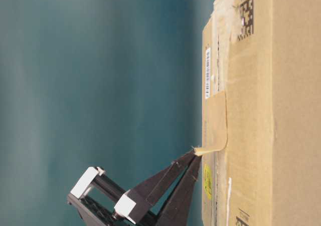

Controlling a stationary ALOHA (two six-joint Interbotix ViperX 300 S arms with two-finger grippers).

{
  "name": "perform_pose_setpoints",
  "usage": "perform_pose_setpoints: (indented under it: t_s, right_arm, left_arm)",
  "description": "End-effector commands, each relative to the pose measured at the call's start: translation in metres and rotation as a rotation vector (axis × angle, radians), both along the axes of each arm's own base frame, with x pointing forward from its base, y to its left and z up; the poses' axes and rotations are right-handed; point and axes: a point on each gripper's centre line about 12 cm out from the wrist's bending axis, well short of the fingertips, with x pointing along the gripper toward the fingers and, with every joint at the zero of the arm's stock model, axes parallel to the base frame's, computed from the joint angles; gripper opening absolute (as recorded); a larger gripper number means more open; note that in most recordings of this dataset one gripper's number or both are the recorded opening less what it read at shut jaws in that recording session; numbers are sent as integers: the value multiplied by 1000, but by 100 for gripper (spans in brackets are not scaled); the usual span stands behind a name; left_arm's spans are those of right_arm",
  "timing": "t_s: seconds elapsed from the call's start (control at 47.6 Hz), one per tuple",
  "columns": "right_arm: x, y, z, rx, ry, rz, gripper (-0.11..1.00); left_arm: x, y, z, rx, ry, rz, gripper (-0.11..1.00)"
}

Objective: Apply tape along the seams of the closed cardboard box to seal it securely.
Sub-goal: 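Move the right gripper in to press the tape onto the seam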

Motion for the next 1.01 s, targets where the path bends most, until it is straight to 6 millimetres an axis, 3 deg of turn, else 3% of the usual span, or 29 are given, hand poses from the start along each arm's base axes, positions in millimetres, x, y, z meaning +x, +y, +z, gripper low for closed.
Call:
perform_pose_setpoints:
  t_s: [0.0,0.441,0.504,0.63,0.693,0.987]
  right_arm:
    - [15,-1,10,3,-23,-3,0]
    - [79,-3,-2,45,38,-23,3]
    - [88,-4,-3,51,49,-26,14]
    - [105,-8,-9,59,91,-40,48]
    - [112,-10,-13,60,111,-46,58]
    - [135,-13,-43,60,186,-53,47]
  left_arm:
    - [2,2,7,3,-20,3,0]
    - [0,3,5,0,-6,9,0]
    - [-1,3,5,0,0,7,0]
    - [-1,0,4,1,5,0,0]
    - [-1,0,4,0,3,1,0]
    - [-1,0,5,-3,0,3,0]
